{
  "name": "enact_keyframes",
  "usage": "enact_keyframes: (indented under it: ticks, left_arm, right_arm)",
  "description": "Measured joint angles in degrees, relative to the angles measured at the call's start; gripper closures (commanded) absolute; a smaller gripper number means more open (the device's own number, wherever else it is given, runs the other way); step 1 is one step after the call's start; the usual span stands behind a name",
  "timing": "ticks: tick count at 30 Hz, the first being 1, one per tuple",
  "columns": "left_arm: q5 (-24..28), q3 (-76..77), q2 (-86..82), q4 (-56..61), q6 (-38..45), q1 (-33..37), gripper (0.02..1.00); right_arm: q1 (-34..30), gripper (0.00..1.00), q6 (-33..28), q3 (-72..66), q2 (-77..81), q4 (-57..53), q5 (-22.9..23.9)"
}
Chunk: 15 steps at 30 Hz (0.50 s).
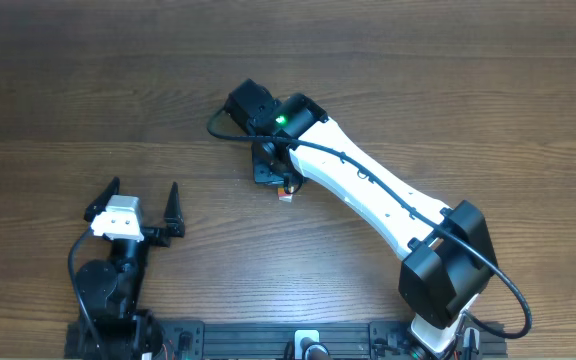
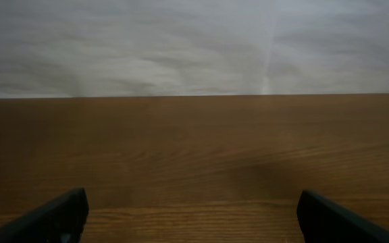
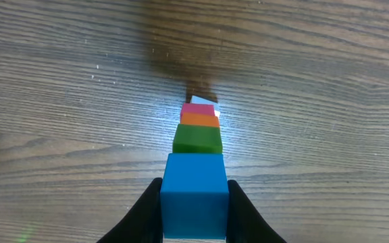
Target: Stack Cubes
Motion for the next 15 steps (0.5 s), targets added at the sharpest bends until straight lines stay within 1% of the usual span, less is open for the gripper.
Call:
enact_keyframes:
  ticks: [11,12,13,15]
  left_arm:
    - [0.0,0.0,0.0,0.0,0.0,0.0,0.018]
    - [0.0,0.0,0.0,0.0,0.0,0.0,0.034]
    - [0.0,0.0,0.0,0.0,0.0,0.0,0.018]
    - [0.0,0.0,0.0,0.0,0.0,0.0,0.018]
  right_arm:
    - [0.0,0.989,0.0,0.0,0.0,0.4,0.2]
    - [0.0,0.987,0.0,0.0,0.0,0.5,0.2]
    - [0.0,0.985,0.0,0.0,0.0,0.6,0.2]
    - [0.0,0.987,0.0,0.0,0.0,0.8,0.2]
